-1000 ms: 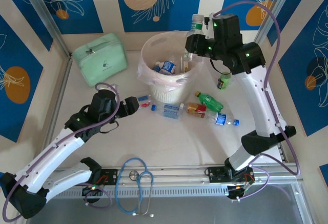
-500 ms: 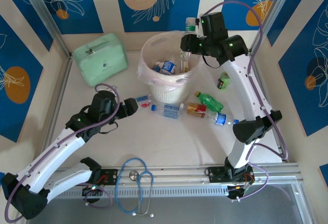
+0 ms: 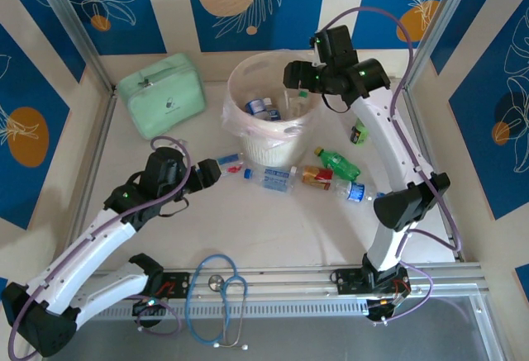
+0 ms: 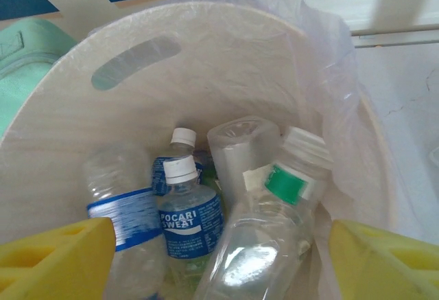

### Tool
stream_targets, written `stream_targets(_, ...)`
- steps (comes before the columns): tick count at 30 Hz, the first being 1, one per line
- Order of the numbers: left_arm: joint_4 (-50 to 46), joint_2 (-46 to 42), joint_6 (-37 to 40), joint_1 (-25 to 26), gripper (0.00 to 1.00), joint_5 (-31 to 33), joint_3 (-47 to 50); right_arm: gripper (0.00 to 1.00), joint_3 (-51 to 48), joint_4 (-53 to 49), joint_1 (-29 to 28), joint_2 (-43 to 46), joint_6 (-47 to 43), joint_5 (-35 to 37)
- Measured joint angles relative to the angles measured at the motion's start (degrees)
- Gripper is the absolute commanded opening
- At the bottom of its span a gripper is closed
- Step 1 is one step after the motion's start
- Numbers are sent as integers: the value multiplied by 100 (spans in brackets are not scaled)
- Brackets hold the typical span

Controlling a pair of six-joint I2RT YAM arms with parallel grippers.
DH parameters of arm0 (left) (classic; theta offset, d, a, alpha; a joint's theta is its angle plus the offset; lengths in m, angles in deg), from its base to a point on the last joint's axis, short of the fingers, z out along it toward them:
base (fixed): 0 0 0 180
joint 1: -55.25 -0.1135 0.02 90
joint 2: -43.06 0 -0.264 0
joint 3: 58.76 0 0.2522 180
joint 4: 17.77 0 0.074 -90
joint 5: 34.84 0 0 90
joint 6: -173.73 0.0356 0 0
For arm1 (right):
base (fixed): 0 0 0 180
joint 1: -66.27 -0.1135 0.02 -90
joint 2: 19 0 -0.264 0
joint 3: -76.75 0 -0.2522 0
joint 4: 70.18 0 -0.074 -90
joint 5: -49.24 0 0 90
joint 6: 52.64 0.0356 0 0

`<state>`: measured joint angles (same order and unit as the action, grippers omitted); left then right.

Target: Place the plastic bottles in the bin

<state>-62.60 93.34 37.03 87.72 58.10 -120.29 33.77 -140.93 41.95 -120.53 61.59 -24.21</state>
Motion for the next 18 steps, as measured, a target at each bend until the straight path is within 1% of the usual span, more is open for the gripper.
stream_targets(5,2,-61,-22,-17,85,0,39,81,0,-4,-79,280,39,55)
stream_targets(9,-4,-70,-72,-50,85,-7,66,82,-195,22,-219,861,116,168)
stream_targets(14,-2,-76,-149,-107,85,-15,131,83,-1309,107,-245,2149,304,278)
stream_targets(18,-7,-74,-284,-186,83,-22,247,84,-2389,81,-111,3082,496,367)
